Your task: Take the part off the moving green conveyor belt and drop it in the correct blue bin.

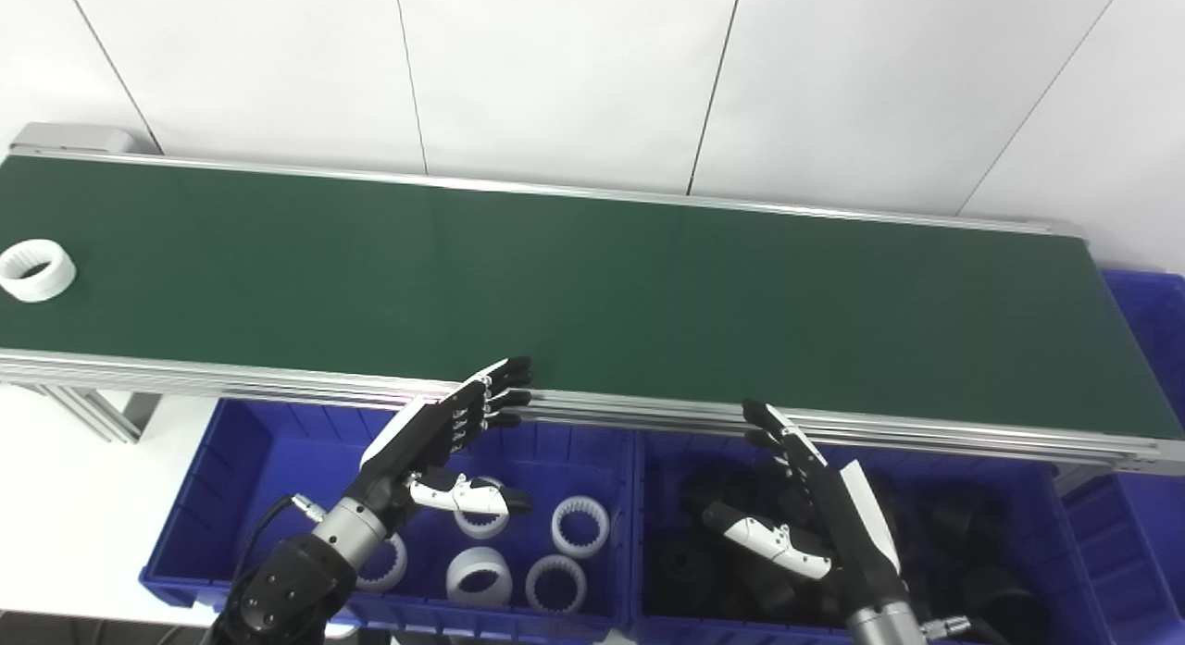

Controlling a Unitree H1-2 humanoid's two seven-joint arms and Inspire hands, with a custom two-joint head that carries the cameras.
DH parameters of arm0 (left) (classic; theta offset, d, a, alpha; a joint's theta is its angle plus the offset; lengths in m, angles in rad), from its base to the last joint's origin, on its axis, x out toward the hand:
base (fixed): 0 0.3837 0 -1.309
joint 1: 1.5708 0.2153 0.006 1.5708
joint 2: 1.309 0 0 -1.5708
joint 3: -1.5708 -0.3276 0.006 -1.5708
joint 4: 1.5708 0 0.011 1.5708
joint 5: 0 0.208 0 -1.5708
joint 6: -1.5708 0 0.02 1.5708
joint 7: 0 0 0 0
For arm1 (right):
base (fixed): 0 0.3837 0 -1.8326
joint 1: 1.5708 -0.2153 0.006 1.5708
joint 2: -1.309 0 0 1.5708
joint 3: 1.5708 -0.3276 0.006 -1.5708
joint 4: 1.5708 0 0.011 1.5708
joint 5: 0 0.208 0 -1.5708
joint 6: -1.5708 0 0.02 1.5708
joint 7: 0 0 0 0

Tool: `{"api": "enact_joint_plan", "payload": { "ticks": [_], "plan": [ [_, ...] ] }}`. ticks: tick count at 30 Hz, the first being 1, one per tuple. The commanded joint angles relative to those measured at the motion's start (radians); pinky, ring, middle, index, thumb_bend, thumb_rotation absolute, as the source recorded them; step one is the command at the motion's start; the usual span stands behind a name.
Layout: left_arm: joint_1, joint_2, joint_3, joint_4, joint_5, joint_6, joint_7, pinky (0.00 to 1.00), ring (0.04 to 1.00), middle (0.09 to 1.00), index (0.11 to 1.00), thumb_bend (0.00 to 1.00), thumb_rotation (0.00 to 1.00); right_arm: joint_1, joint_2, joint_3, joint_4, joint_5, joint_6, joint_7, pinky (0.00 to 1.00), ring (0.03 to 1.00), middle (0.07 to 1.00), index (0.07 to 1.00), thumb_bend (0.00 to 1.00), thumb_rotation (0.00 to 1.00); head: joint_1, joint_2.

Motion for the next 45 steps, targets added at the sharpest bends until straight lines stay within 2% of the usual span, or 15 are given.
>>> {"api": "enact_joint_plan", "payload": {
  "ticks": [1,20,22,23,24,25,26,27,28,29,32,34,40,45],
  "plan": [
    [-0.019,-0.001,-0.001,-0.021,-0.002,-0.035,0.005,0.83,0.889,0.926,0.926,0.93,0.21,-0.011,-0.003,-0.001,-0.029,0.009,-0.015,-0.008,0.77,0.861,0.901,0.900,0.79,0.55,0.001,0.001],
    [-0.021,0.000,-0.002,-0.019,0.015,-0.042,0.008,0.83,0.886,0.923,0.922,0.93,0.21,-0.009,-0.001,-0.002,-0.031,0.009,-0.010,-0.008,0.77,0.862,0.898,0.901,0.80,0.55,0.001,0.000],
    [-0.020,-0.002,-0.003,-0.019,0.021,-0.042,0.010,0.83,0.879,0.918,0.917,0.94,0.21,-0.008,-0.004,-0.003,-0.031,0.011,-0.010,-0.007,0.77,0.860,0.899,0.902,0.79,0.55,0.026,-0.005],
    [-0.019,-0.005,-0.007,-0.018,0.026,-0.045,0.011,0.83,0.877,0.917,0.916,0.94,0.21,-0.007,-0.009,-0.006,-0.028,0.017,-0.017,-0.005,0.77,0.859,0.899,0.902,0.79,0.55,0.103,-0.014],
    [-0.019,-0.007,-0.011,-0.017,0.030,-0.048,0.011,0.83,0.882,0.918,0.917,0.92,0.20,-0.005,-0.013,-0.009,-0.025,0.022,-0.023,-0.004,0.77,0.862,0.901,0.903,0.79,0.55,0.113,-0.016],
    [-0.017,-0.015,-0.016,-0.014,0.029,-0.048,0.012,0.83,0.886,0.922,0.916,0.92,0.19,-0.002,-0.024,-0.013,-0.023,0.021,-0.039,-0.007,0.76,0.856,0.898,0.902,0.78,0.55,0.182,-0.034],
    [-0.015,-0.020,-0.019,-0.011,0.028,-0.048,0.012,0.83,0.888,0.924,0.915,0.92,0.19,0.001,-0.032,-0.016,-0.021,0.019,-0.049,-0.009,0.76,0.854,0.897,0.902,0.78,0.56,0.182,-0.034],
    [-0.014,-0.029,-0.026,-0.005,0.041,-0.055,0.020,0.84,0.891,0.927,0.914,0.93,0.18,0.005,-0.040,-0.023,-0.019,0.025,-0.059,-0.010,0.75,0.850,0.894,0.901,0.78,0.56,0.250,-0.063],
    [-0.014,-0.035,-0.032,-0.001,0.051,-0.060,0.025,0.83,0.890,0.925,0.913,0.93,0.18,0.008,-0.046,-0.027,-0.017,0.031,-0.064,-0.011,0.75,0.851,0.896,0.901,0.78,0.55,0.250,-0.063],
    [-0.013,-0.046,-0.038,0.008,0.069,-0.074,0.037,0.83,0.890,0.924,0.912,0.93,0.18,0.011,-0.053,-0.033,-0.014,0.044,-0.071,-0.010,0.75,0.851,0.897,0.901,0.78,0.55,0.299,-0.089],
    [-0.011,-0.071,-0.055,0.034,0.111,-0.104,0.066,0.82,0.880,0.914,0.902,0.94,0.20,0.016,-0.072,-0.042,0.001,0.060,-0.101,-0.014,0.76,0.852,0.896,0.900,0.74,0.48,0.362,-0.130],
    [-0.011,-0.084,-0.062,0.050,0.129,-0.118,0.079,0.81,0.883,0.914,0.897,0.95,0.21,0.016,-0.080,-0.045,0.012,0.064,-0.121,-0.016,0.75,0.841,0.888,0.896,0.70,0.42,0.384,-0.147],
    [-0.012,-0.098,-0.072,0.082,0.157,-0.148,0.096,0.84,0.903,0.926,0.905,0.94,0.22,0.022,-0.086,-0.047,0.005,0.082,-0.107,-0.007,0.76,0.846,0.891,0.899,0.66,0.31,0.371,-0.172],
    [-0.014,-0.099,-0.074,0.100,0.157,-0.167,0.101,0.83,0.897,0.926,0.904,0.94,0.22,0.025,-0.083,-0.044,0.000,0.073,-0.105,-0.013,0.73,0.834,0.888,0.894,0.67,0.28,0.360,-0.190]
  ]
}}
